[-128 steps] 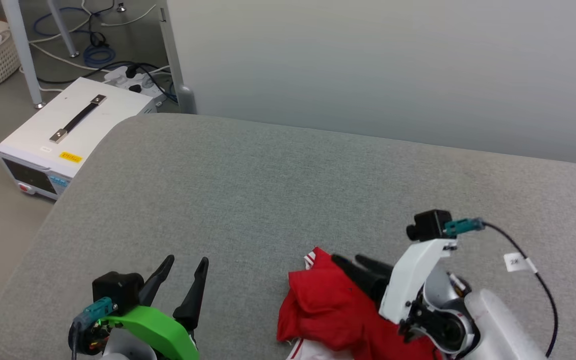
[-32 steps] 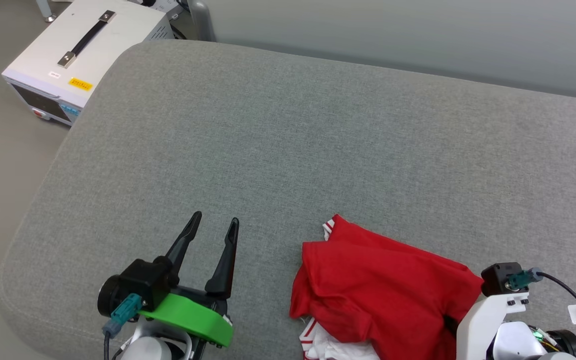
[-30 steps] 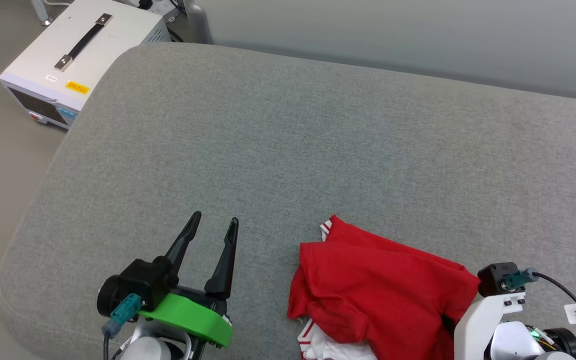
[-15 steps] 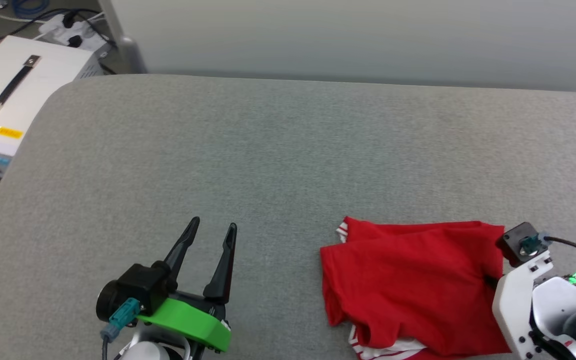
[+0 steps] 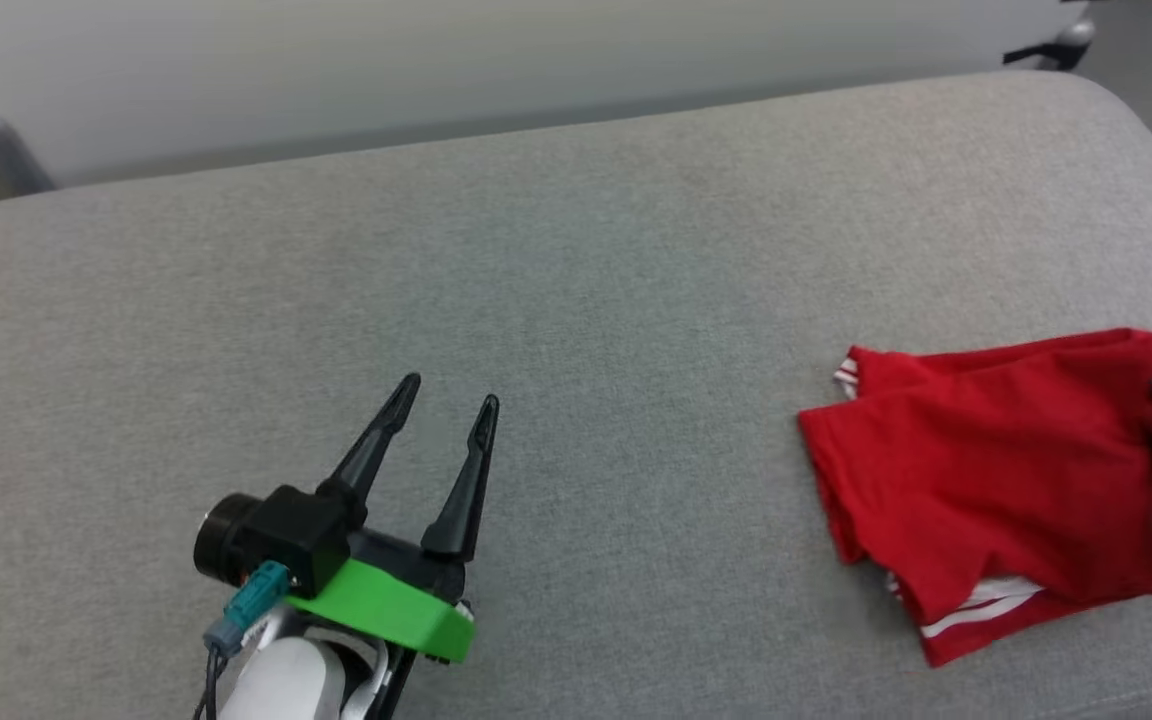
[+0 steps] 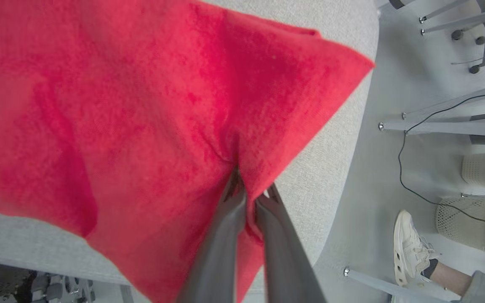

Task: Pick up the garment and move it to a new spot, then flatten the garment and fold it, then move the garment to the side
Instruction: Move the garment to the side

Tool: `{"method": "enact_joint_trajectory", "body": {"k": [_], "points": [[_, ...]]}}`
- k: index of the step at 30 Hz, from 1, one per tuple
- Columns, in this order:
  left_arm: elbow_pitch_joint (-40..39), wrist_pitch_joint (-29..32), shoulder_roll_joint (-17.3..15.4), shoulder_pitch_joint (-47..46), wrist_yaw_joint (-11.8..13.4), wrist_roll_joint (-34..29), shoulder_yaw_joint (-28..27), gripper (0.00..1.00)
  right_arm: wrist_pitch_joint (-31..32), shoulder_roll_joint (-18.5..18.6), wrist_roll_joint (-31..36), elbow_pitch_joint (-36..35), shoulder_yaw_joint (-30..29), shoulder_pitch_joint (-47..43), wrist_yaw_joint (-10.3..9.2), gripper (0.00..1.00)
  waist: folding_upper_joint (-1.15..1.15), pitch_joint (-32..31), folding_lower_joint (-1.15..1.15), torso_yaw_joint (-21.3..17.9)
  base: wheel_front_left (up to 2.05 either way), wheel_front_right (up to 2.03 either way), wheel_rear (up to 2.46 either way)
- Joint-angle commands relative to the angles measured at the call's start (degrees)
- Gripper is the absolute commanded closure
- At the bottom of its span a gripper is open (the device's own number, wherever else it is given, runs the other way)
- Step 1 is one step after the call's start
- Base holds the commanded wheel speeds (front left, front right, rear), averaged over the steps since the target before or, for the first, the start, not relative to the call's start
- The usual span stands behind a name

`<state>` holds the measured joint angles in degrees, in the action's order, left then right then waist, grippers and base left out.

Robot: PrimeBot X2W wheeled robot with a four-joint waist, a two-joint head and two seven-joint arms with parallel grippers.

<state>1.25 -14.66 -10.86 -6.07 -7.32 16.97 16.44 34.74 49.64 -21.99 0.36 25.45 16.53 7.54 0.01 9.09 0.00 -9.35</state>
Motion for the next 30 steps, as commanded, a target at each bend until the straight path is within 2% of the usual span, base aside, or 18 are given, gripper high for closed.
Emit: {"method": "enact_joint_trajectory", "body": {"k": [1,4,10,15,22,30], "points": [[-1.0,-0.3,-0.7,-1.7,-0.2,-0.5,0.1,0.0,-2.0,1.4,0.9,1.5,-0.3,2.2,-0.05,1.0,-0.01,6.3,0.0,-5.5,0.0,0.0,0.0],[-3.7,-0.3,-2.7,-5.1,-0.2,-1.6,1.0,0.0,-8.6,3.3,2.0,8.5,-2.8,5.0,-0.05,1.0,-0.01,11.8,0.0,-7.2,0.0,0.0,0.0],[-6.6,-0.3,-5.3,-9.4,-0.2,-2.4,2.4,0.0,-17.7,1.6,3.6,19.3,-8.5,8.9,-0.05,1.0,-0.01,18.1,0.0,-7.5,0.0,0.0,0.0],[-8.7,-0.2,-7.2,-12.0,-0.2,-2.5,3.2,0.0,-22.7,-0.1,5.8,27.5,-12.2,12.4,-0.05,1.0,-0.01,22.1,0.0,-6.8,0.0,0.0,0.0],[-12.4,1.0,-8.8,-14.0,-0.1,-2.7,2.9,0.0,-30.7,-2.0,11.0,38.2,-20.9,18.2,-0.05,1.0,-0.01,26.4,0.0,-5.5,0.0,0.0,0.0],[-13.8,1.6,-10.0,-13.8,0.6,-2.6,2.3,0.0,-33.8,-5.9,14.8,45.1,-24.1,21.7,-0.05,1.0,-0.01,28.0,0.0,-4.5,0.0,0.0,0.0]]}}
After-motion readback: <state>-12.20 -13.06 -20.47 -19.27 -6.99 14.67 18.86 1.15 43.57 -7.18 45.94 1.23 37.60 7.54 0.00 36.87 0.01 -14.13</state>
